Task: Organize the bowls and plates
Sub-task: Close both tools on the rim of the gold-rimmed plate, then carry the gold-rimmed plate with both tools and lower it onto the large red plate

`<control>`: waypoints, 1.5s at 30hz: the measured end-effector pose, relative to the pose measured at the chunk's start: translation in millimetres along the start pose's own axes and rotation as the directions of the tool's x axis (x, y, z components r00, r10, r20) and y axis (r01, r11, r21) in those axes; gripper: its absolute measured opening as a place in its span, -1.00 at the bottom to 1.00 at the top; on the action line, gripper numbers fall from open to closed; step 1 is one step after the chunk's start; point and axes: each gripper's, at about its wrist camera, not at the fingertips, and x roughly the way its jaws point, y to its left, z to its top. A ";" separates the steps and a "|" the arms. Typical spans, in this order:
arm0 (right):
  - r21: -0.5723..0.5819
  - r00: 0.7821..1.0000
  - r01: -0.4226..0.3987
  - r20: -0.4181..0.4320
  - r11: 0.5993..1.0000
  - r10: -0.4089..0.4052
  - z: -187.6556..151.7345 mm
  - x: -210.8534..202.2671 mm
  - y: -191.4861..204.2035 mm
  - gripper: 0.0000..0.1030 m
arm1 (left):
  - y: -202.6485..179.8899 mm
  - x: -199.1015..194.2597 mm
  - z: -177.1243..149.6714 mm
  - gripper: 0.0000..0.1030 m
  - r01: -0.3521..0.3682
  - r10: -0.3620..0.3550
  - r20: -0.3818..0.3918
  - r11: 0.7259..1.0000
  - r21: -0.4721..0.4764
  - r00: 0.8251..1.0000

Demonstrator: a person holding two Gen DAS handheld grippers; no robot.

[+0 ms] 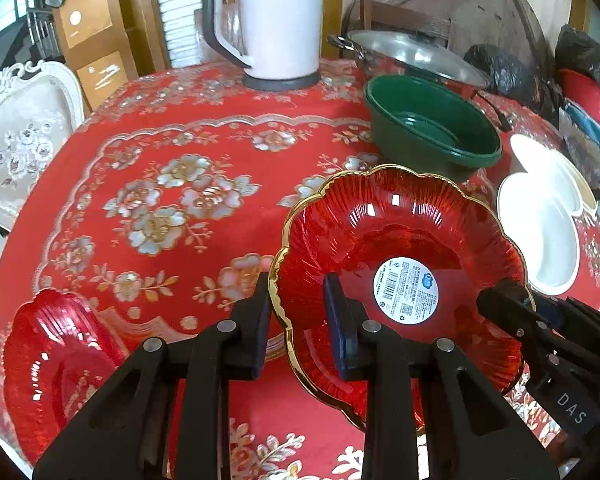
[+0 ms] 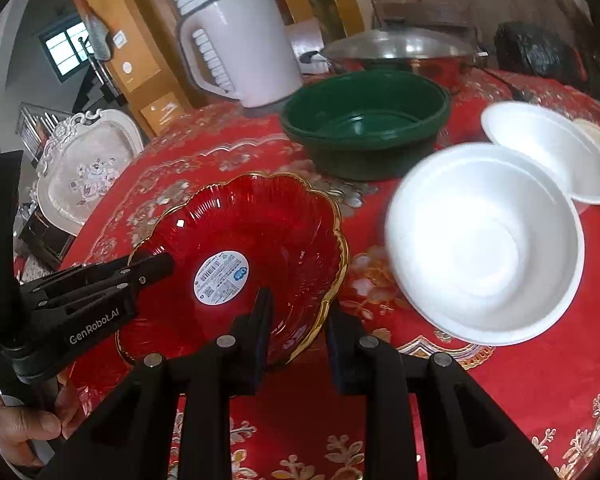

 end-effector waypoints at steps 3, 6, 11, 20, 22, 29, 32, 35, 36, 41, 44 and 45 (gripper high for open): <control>-0.016 1.000 -0.009 0.007 1.000 0.010 0.6 -3.2 8.4 -0.53 | 8.3 -8.0 -1.5 -0.51 -0.003 0.003 0.012 1.000 -0.011 1.000; -0.032 1.000 -0.019 0.012 0.999 0.020 1.2 -5.7 16.7 -0.53 | 16.6 -15.8 -4.5 -0.51 -0.005 0.006 0.020 1.000 -0.022 1.000; -0.070 0.999 -0.041 0.014 0.997 0.042 2.5 -7.1 35.4 -0.53 | 37.1 -32.4 -13.8 -0.51 -0.018 0.020 0.037 0.999 -0.050 0.999; -0.159 0.994 -0.104 -0.004 0.982 0.105 2.1 0.4 84.7 -0.53 | 84.9 -64.0 -33.9 -0.51 -0.077 0.086 0.068 0.990 -0.122 0.994; -0.180 0.993 -0.118 -0.010 0.977 0.118 1.1 2.7 97.3 -0.53 | 96.7 -69.7 -39.6 -0.51 -0.090 0.100 0.068 0.986 -0.140 0.993; -0.258 0.987 -0.162 -0.041 0.952 0.157 -5.9 11.5 141.4 -0.52 | 135.0 -89.8 -67.0 -0.51 -0.137 0.153 0.065 0.970 -0.202 0.986; -0.286 0.984 -0.176 -0.059 0.942 0.166 -10.2 16.8 157.0 -0.51 | 147.1 -92.6 -77.9 -0.51 -0.148 0.165 0.056 0.963 -0.226 0.985; -0.312 0.983 -0.185 -0.077 0.932 0.169 -14.9 21.1 170.5 -0.51 | 158.6 -94.7 -89.2 -0.51 -0.153 0.170 0.048 0.956 -0.250 0.984; -0.319 0.982 -0.188 -0.083 0.929 0.170 -16.6 22.5 173.7 -0.51 | 162.0 -95.3 -92.7 -0.51 -0.154 0.171 0.045 0.954 -0.258 0.984; -0.349 0.980 -0.193 -0.109 0.917 0.165 -23.7 31.2 188.5 -0.50 | 174.0 -94.0 -106.1 -0.51 -0.158 0.174 0.030 0.944 -0.289 0.984; -0.357 0.980 -0.192 -0.120 0.914 0.159 -27.7 34.6 195.6 -0.49 | 177.6 -93.1 -112.7 -0.51 -0.159 0.174 0.022 0.939 -0.305 0.985; -0.361 0.980 -0.190 -0.123 0.913 0.156 -29.2 35.4 197.4 -0.48 | 178.9 -92.6 -114.7 -0.51 -0.159 0.173 0.019 0.937 -0.310 0.985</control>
